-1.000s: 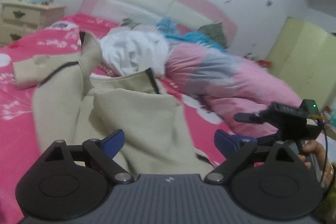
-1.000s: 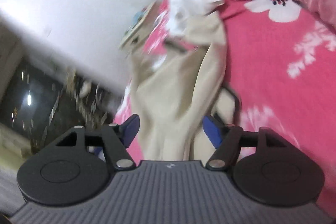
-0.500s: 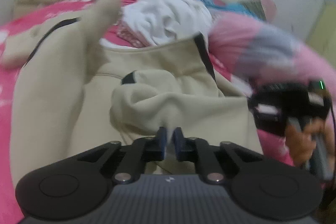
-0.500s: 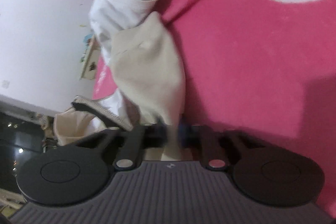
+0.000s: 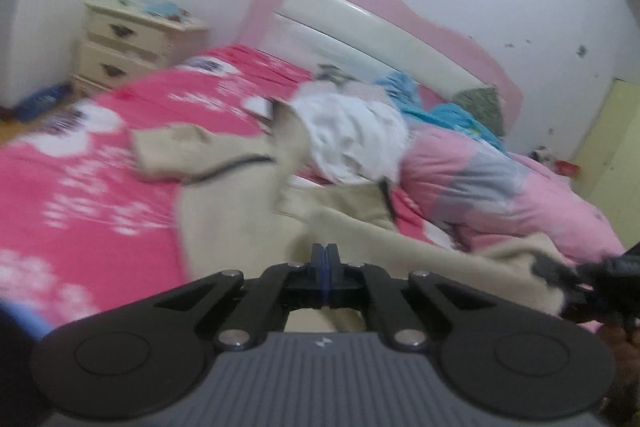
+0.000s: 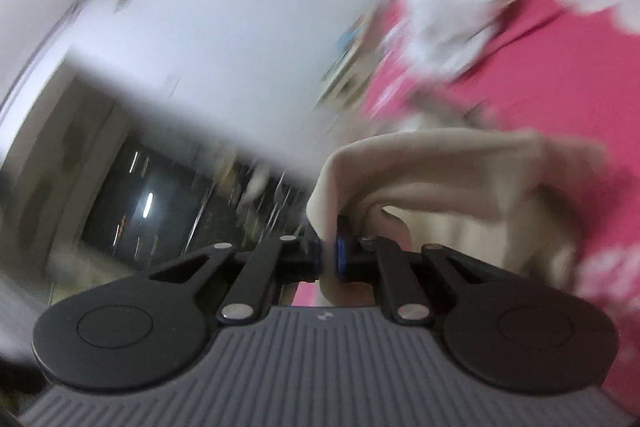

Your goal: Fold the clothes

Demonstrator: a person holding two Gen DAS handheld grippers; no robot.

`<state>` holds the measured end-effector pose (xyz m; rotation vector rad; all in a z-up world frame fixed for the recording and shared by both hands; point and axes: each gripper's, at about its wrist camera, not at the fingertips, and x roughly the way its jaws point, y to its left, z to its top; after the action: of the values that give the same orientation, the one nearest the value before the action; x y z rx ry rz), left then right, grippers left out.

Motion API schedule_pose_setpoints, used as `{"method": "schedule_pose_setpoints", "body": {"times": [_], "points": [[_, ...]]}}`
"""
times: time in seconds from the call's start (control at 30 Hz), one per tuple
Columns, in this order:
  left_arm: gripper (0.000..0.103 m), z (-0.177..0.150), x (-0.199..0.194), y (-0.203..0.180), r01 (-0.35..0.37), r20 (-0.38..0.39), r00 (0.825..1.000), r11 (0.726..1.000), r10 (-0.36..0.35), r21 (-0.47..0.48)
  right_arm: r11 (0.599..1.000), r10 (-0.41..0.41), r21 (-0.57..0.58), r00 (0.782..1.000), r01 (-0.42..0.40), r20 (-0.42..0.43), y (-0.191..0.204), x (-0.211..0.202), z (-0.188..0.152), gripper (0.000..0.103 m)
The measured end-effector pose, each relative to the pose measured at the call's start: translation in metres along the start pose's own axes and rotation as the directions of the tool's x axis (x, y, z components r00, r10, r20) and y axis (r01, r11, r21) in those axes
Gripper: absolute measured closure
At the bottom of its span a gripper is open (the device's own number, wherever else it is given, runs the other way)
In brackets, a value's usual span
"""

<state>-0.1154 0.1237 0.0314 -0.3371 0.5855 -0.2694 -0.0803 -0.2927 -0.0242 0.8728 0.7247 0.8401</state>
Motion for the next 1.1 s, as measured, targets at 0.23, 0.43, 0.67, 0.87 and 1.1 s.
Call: {"method": "schedule_pose_setpoints", "body": {"times": [0.23, 0.43, 0.67, 0.87, 1.1], "points": [[0.082, 0.051, -0.125, 0.025, -0.281, 0.143, 0.953, 0.957, 0.268, 0.079, 0.904, 0.163, -0.268, 0.848, -0.333, -0.504, 0.139, 0.135, -0.084, 0.097], [0.042, 0.064, -0.162, 0.026, -0.358, 0.133, 0.929, 0.931, 0.346, 0.077, 0.8, -0.051, -0.394, 0.605, -0.451, -0.795, 0.193, 0.229, -0.197, 0.089], [0.027, 0.067, -0.084, 0.012, -0.219, 0.048, 0.975, 0.972, 0.216, 0.088, 0.834, -0.139, -0.47, 0.714, -0.29, -0.686, 0.15, 0.201, -0.158, 0.045], [0.015, 0.048, 0.038, -0.016, -0.041, -0.087, 0.995, 0.998, 0.045, 0.049, 0.952, -0.023, -0.292, 0.926, -0.095, -0.377, 0.066, 0.085, -0.055, 0.029], [0.014, 0.015, 0.109, -0.043, -0.15, -0.111, 0.982, 0.988, 0.152, 0.019, 0.966, -0.247, -0.102, 0.967, 0.24, -0.068, -0.021, -0.012, -0.019, 0.027]]}}
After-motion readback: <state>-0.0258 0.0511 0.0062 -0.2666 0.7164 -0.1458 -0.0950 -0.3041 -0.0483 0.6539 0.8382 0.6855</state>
